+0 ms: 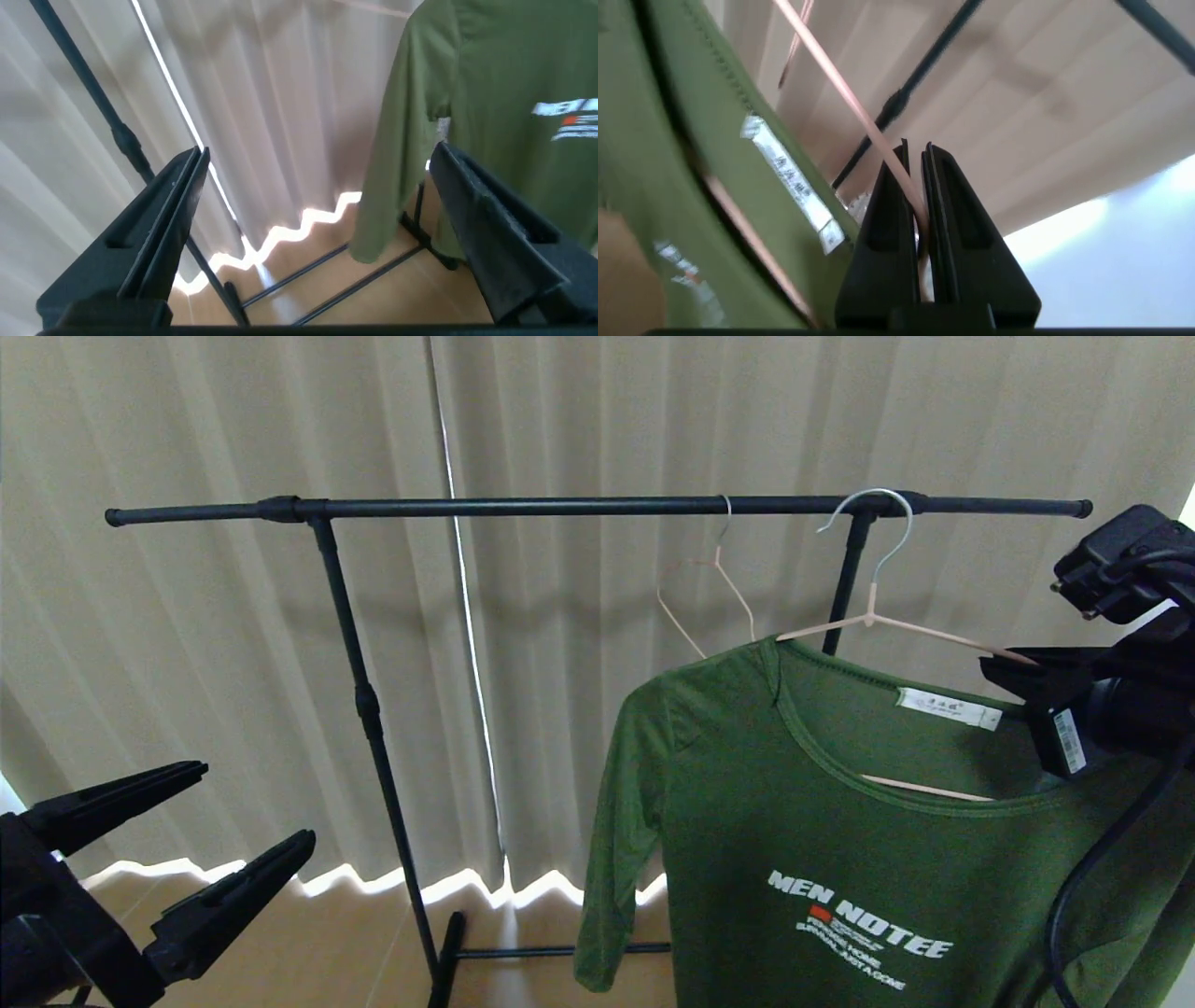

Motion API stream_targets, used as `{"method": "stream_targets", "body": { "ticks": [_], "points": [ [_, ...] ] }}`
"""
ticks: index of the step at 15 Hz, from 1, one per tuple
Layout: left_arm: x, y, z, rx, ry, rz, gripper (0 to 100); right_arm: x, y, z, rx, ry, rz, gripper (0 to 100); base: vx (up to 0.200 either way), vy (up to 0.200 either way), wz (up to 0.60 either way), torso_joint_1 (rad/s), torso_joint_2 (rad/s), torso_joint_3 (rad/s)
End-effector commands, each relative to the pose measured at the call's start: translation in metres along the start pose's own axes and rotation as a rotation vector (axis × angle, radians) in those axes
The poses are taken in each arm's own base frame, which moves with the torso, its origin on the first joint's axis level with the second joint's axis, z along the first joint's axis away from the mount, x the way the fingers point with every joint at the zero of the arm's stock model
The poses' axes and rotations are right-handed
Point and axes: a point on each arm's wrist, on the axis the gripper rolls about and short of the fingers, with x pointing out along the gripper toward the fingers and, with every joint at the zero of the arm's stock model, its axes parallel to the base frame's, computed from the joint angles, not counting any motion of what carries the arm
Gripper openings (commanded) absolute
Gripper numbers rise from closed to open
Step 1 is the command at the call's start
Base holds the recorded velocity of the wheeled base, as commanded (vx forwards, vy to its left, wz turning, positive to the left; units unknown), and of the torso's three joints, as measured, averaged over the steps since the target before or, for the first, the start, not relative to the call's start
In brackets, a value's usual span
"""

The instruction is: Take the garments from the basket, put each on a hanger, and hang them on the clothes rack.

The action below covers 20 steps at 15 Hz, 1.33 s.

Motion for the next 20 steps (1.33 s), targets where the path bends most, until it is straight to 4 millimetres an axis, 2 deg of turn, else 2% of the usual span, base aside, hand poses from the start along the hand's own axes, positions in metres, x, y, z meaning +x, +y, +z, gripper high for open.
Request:
{"method": "stream_targets", "body": {
  "ticks": [1,7,10,16,20],
  "points": [
    [0.001,0.000,-0.001,-0.002,0.008,-0.002,100,0.001,0.000,0.000,0.000,0.000,0.000,0,0.200,0.000,0.00,0.012,0.00,-0.002],
    [0.001,0.000,-0.003,0.000,0.014,0.005,100,0.004,0.002,0.000,-0.003,0.008,0.007,0,0.200,0.000,0.00,0.000,0.00,0.002],
    [0.001,0.001,-0.001,-0.001,0.008,0.008,100,0.004,0.002,0.000,-0.002,0.007,0.006,0,0.000,0.000,0.00,0.000,0.00,0.000],
    [0.015,0.009,-0.006,-0.020,0.071,0.053,100,0.004,0.002,-0.001,-0.002,0.011,0.006,0,0.000,0.000,0.00,0.000,0.00,0.000],
    [0.014,0.009,-0.005,-0.018,0.068,0.055,100,0.004,0.002,-0.001,-0.002,0.011,0.006,0,0.000,0.200,0.00,0.000,0.00,0.005]
  ]
}}
